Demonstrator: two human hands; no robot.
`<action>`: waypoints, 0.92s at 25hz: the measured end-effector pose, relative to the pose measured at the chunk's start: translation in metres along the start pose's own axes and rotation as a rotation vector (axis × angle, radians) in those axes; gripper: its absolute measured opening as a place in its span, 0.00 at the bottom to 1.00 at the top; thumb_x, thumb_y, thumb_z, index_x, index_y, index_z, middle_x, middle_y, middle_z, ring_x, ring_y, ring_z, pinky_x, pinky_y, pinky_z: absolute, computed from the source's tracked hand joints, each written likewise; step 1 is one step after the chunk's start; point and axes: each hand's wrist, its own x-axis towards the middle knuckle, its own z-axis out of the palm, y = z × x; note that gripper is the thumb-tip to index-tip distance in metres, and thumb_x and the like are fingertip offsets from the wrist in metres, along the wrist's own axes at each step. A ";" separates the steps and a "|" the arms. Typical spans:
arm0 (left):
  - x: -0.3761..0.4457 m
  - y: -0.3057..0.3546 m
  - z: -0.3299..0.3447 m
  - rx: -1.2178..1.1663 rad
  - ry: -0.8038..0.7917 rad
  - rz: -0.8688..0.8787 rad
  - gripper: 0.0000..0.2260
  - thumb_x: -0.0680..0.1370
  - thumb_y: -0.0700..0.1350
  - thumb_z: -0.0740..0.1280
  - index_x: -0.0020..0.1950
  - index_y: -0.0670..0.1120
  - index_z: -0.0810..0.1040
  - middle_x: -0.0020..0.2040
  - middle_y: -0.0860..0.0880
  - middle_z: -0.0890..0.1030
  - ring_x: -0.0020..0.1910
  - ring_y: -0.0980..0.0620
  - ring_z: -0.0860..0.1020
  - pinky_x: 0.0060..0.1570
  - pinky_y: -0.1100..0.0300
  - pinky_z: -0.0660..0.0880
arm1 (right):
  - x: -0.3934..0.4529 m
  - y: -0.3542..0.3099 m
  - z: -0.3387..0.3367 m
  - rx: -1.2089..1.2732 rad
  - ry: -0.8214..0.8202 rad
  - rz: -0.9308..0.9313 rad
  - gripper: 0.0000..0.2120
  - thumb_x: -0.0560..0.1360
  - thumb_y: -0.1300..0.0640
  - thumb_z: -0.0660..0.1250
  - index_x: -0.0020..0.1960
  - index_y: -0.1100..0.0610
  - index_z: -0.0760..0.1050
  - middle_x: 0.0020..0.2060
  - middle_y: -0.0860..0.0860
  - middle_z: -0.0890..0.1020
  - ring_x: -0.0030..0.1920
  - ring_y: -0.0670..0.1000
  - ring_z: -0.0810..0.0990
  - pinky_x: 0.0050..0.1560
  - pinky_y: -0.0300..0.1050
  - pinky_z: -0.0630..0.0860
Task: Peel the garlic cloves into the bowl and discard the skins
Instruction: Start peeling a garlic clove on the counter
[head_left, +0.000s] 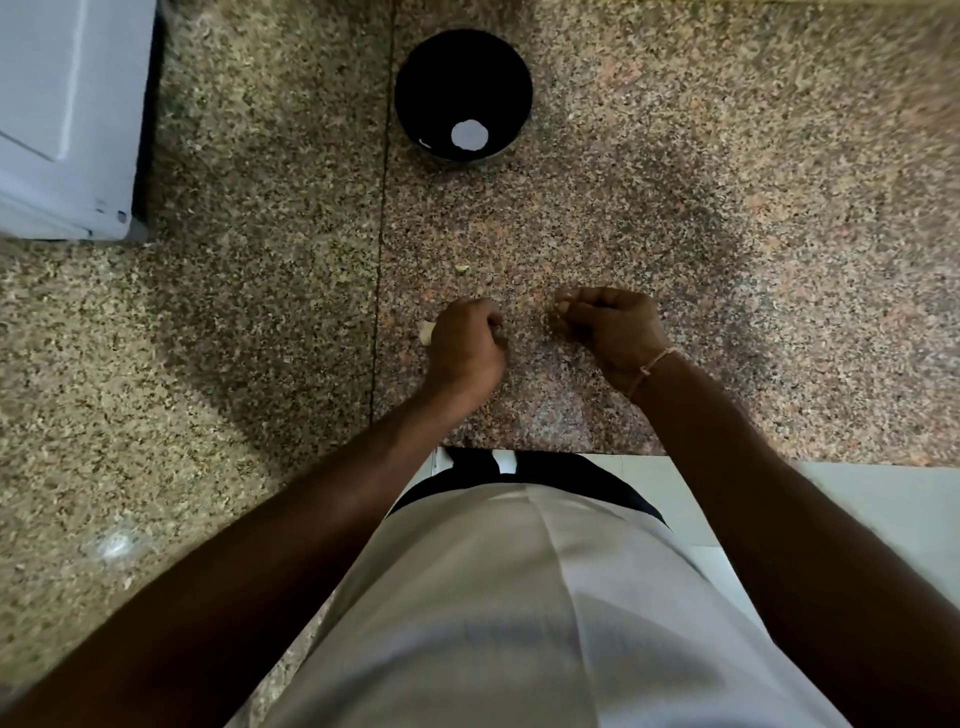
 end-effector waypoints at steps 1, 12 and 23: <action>0.002 0.002 0.002 0.009 -0.003 0.026 0.07 0.75 0.35 0.75 0.52 0.42 0.85 0.50 0.45 0.84 0.47 0.50 0.79 0.47 0.58 0.75 | -0.002 0.001 0.000 0.061 -0.012 0.007 0.03 0.76 0.74 0.69 0.46 0.69 0.80 0.45 0.58 0.85 0.45 0.53 0.84 0.52 0.48 0.85; 0.021 0.022 0.025 -0.001 -0.018 0.192 0.07 0.76 0.39 0.77 0.53 0.43 0.86 0.51 0.47 0.83 0.46 0.55 0.75 0.46 0.61 0.73 | -0.016 0.011 -0.014 0.207 0.064 -0.007 0.09 0.76 0.74 0.68 0.40 0.64 0.79 0.43 0.55 0.85 0.40 0.49 0.84 0.50 0.46 0.85; 0.021 0.026 0.028 0.201 -0.111 0.267 0.06 0.81 0.33 0.65 0.51 0.42 0.78 0.55 0.46 0.79 0.52 0.50 0.76 0.50 0.59 0.73 | -0.022 0.017 -0.013 0.204 0.100 -0.021 0.06 0.76 0.74 0.69 0.44 0.66 0.81 0.41 0.55 0.85 0.39 0.48 0.83 0.42 0.39 0.82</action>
